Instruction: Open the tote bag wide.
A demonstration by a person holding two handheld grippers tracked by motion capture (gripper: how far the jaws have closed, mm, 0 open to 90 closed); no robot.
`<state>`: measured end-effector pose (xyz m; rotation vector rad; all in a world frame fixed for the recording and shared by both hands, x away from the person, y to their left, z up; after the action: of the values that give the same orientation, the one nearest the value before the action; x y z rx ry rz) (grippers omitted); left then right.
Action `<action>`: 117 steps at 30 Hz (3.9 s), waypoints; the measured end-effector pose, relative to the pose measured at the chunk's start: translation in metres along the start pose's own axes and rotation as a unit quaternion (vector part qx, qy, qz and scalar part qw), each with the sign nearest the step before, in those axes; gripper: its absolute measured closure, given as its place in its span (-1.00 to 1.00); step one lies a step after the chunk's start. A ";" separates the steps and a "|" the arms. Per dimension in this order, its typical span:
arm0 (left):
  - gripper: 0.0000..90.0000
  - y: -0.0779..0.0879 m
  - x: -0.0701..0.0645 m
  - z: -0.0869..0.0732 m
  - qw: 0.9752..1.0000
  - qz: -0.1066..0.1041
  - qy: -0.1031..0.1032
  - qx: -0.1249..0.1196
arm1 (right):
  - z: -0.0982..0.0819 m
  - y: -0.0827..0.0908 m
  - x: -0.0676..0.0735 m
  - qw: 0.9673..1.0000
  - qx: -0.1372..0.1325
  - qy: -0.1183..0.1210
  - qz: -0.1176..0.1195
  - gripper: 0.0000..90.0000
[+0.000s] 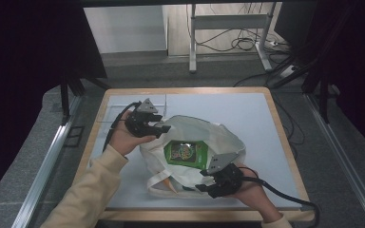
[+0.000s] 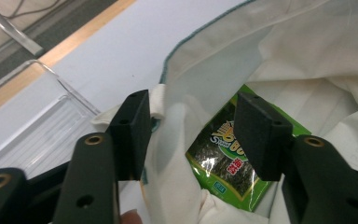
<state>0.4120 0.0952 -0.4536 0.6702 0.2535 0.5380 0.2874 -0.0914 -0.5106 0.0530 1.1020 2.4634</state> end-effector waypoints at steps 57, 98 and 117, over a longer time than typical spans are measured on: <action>1.00 -0.044 -0.057 -0.065 0.973 -0.112 -0.026 0.201 | 0.026 -0.025 -0.141 0.975 0.141 -0.043 -0.166 0.95; 1.00 -0.041 -0.061 -0.078 0.971 -0.139 -0.008 0.195 | 0.024 -0.042 -0.174 0.972 0.138 -0.067 -0.177 0.97; 0.98 -0.001 -0.053 -0.050 0.989 -0.126 0.024 0.075 | 0.026 -0.008 -0.108 0.986 0.083 -0.079 -0.120 0.93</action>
<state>0.3485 0.0917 -0.4895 0.7583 0.4202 0.2954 0.3937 -0.1125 -0.4838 0.1539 1.1679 2.1134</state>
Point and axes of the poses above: each handheld gripper's, and its own axes: y roughly backward along the jaws, z roughly out of its top, x roughly to its left, the point moved 9 cm from there along -y, roughly forward along the jaws, and after that the axes turned 10 degrees about -z, right-handed, at the moved point
